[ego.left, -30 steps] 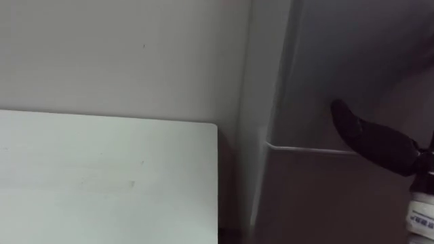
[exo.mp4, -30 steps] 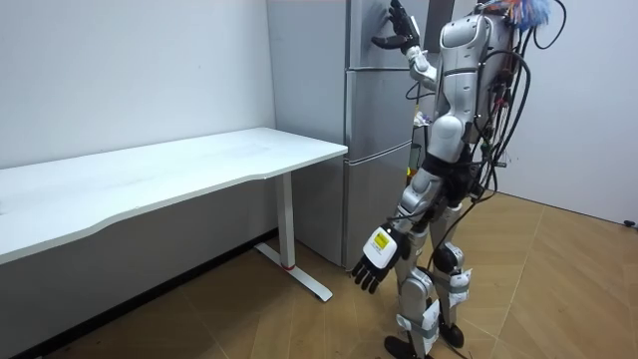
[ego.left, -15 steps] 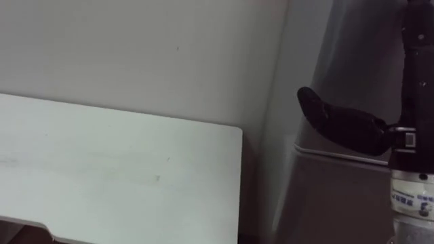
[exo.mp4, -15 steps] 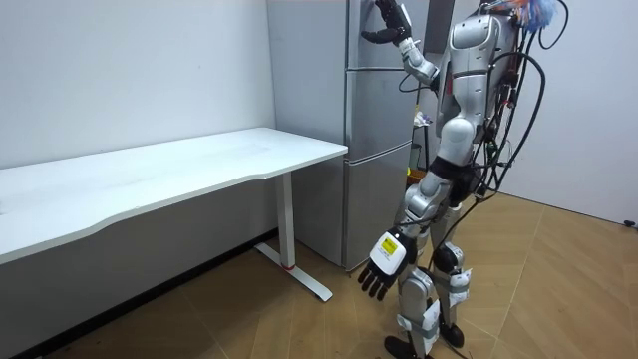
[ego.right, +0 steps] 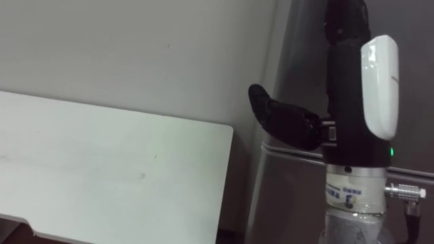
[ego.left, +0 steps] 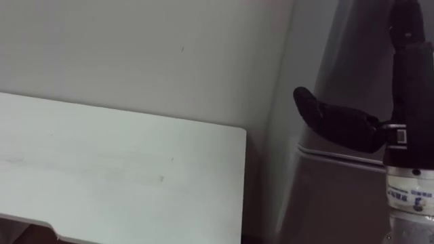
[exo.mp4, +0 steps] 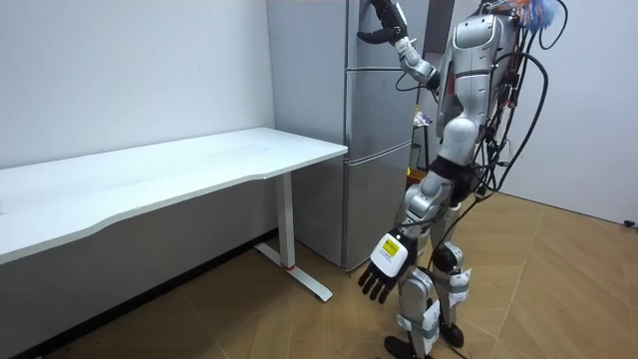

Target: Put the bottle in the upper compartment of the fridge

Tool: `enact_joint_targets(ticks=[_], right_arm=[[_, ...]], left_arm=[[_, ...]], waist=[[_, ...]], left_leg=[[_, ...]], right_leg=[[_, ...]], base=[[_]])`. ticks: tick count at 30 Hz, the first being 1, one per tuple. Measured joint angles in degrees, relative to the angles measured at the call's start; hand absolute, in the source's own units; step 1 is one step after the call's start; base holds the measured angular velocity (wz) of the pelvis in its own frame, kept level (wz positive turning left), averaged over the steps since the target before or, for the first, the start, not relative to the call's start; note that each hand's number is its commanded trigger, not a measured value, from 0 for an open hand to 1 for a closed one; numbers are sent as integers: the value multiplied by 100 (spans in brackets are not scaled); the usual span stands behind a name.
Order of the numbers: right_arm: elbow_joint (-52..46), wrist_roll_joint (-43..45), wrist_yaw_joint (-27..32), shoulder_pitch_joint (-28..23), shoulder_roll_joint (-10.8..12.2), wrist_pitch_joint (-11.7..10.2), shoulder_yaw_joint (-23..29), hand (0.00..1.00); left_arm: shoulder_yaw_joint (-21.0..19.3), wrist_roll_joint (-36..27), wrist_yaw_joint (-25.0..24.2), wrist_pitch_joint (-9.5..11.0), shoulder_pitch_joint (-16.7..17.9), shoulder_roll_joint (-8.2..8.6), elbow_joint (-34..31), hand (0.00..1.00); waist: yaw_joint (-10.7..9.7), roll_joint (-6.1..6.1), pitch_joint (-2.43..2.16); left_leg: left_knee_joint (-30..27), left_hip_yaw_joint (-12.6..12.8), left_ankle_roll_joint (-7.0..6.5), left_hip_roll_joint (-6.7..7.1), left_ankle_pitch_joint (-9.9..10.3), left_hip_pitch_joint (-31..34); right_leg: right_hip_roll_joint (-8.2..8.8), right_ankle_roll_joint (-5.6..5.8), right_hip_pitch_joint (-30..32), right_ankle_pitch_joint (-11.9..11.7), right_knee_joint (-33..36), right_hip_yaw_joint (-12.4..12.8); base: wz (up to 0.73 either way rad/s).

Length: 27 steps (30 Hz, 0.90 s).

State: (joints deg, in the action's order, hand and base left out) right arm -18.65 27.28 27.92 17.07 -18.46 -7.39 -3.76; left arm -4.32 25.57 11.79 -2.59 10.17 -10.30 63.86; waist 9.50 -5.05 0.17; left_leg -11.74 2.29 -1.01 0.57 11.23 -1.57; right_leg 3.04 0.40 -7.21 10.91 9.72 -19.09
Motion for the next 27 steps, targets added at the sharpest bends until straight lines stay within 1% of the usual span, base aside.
enact_joint_targets(ticks=[3,5,7,9,13,15,16,18,19,20,21,23,25,27], right_arm=[[74,-9,-18,35,0,-5,0,0],[242,-15,-42,83,1,-5,-1,0],[271,-22,-68,107,0,0,0,0],[445,-36,-64,187,-23,-45,-2,0],[707,-23,-53,270,-65,-133,-1,0],[836,-24,-53,280,-167,-140,1,0],[930,-24,-50,280,-258,-152,13,0],[1185,1,5,286,-398,-276,58,0],[1355,19,66,286,-547,-319,55,0],[1509,37,126,284,-663,-331,55,0],[1589,39,156,285,-691,-340,57,0],[1869,38,255,304,-706,-342,67,0],[2051,46,356,321,-736,-342,94,0],[2161,54,421,321,-757,-342,154,0]], left_arm=[[1,38,-2,-44,6,0,-78,0],[2,38,-7,-117,-7,1,-159,0],[0,36,-18,-135,10,1,-258,0],[0,37,-38,-169,18,7,-406,0],[-3,156,-133,-170,20,6,-561,0],[6,163,-210,-197,83,11,-715,0],[6,158,-257,-206,100,11,-770,0],[3,153,-296,-214,96,2,-786,0],[2,154,-338,-216,102,0,-798,0],[-1,153,-349,-217,101,0,-780,0],[-2,153,-350,-220,107,-4,-774,0],[5,153,-351,-247,157,-27,-786,0],[15,151,-352,-260,175,-25,-806,0],[8,151,-351,-340,231,-23,-946,0]], waist=[[0,16,3],[0,26,0],[-2,28,-1],[-2,30,0],[6,28,1],[-4,19,6],[-14,9,12],[-45,-23,19],[-36,-44,21],[-10,-65,28],[5,-77,30],[9,-125,34],[6,-138,35],[14,-138,33]], left_leg=[[-9,-1,-2,2,-2,6],[-11,-2,-3,6,-3,-1],[-13,-2,-6,7,-5,-1],[-12,-1,-11,10,-17,-3],[-4,-10,-22,14,-53,-7],[-3,-40,-30,16,-75,-6],[-3,-78,-36,28,-95,-6],[-6,-139,-45,70,-128,-8],[-6,-163,-56,109,-150,-17],[-16,-170,-66,115,-163,-31],[-31,-170,-67,113,-163,-42],[-130,-217,-73,111,-145,-41],[-206,-283,-63,111,-134,25],[-266,-312,-82,119,-146,93]], right_leg=[[4,0,-2,0,3,-2],[7,0,-10,0,6,-1],[9,0,-11,0,9,0],[16,-1,-13,-1,12,0],[33,-4,-12,-2,25,-3],[51,-4,-13,-3,40,-34],[69,-2,-20,-1,58,-68],[92,7,-46,7,65,-102],[99,21,-62,18,66,-97],[109,33,-70,32,60,-99],[109,35,-75,32,57,-96],[132,97,-128,43,16,-133],[130,114,-124,28,12,-152],[131,123,-96,11,13,-140]], base=[[0],[0],[0],[0],[1],[8],[18],[19],[13],[9],[4],[8],[19],[18]])
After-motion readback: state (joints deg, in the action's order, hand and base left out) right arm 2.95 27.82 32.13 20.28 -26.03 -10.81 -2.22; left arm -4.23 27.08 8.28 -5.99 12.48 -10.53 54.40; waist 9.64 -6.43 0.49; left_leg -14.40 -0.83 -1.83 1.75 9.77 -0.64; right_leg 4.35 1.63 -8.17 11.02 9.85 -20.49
